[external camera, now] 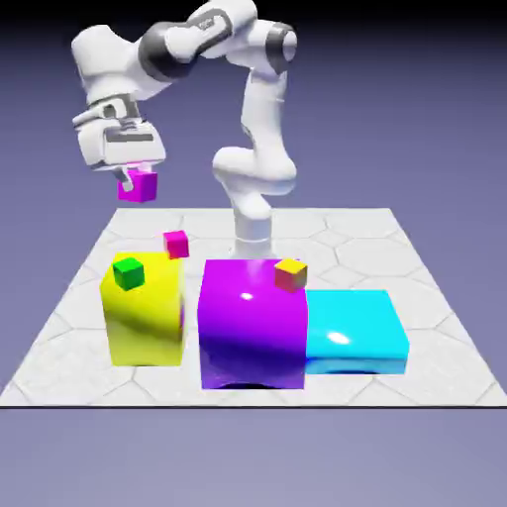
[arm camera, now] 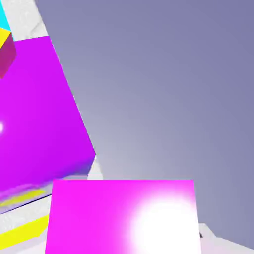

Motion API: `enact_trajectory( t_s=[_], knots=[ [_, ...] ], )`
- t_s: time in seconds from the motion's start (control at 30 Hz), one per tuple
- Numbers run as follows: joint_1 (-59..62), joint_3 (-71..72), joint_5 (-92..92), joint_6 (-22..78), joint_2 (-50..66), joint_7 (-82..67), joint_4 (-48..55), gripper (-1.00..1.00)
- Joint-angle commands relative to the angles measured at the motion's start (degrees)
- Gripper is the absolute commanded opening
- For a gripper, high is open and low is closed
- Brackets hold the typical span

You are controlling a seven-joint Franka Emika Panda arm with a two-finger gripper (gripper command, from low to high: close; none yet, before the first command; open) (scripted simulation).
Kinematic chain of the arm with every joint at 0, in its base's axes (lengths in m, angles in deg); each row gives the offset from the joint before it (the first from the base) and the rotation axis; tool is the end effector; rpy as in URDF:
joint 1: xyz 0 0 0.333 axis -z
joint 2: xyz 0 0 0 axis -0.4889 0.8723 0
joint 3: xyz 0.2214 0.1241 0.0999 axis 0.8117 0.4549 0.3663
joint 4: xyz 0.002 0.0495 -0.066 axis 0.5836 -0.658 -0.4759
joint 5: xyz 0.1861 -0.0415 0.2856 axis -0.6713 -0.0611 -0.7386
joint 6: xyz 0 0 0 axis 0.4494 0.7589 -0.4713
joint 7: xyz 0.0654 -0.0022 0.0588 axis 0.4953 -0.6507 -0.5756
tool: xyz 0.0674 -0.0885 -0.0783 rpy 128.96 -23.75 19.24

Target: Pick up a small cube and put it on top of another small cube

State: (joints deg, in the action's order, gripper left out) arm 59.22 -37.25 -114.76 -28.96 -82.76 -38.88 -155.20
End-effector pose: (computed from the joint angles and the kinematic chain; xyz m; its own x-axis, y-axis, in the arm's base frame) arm 0.3873 -0.2380 0.4682 0.8798 0.2646 0.3948 0.3560 -0.9173 -0.1784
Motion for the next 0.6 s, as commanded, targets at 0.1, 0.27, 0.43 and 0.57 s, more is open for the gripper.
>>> enact_trajectory(
  t_s=[0.1,0.27,0.43,0.57],
  knots=[
    [-5.4,-8.3,2.1,-0.7,2.5,3.2,-1.6,-1.00],
    [-9.6,-14.0,2.7,-3.7,5.3,4.7,-4.3,-1.00],
    [-10.7,-13.3,-0.2,-10.5,8.1,2.4,-8.7,1.00],
    [-9.2,-14.3,3.7,-1.2,4.3,5.5,-2.7,1.00]
  ],
)
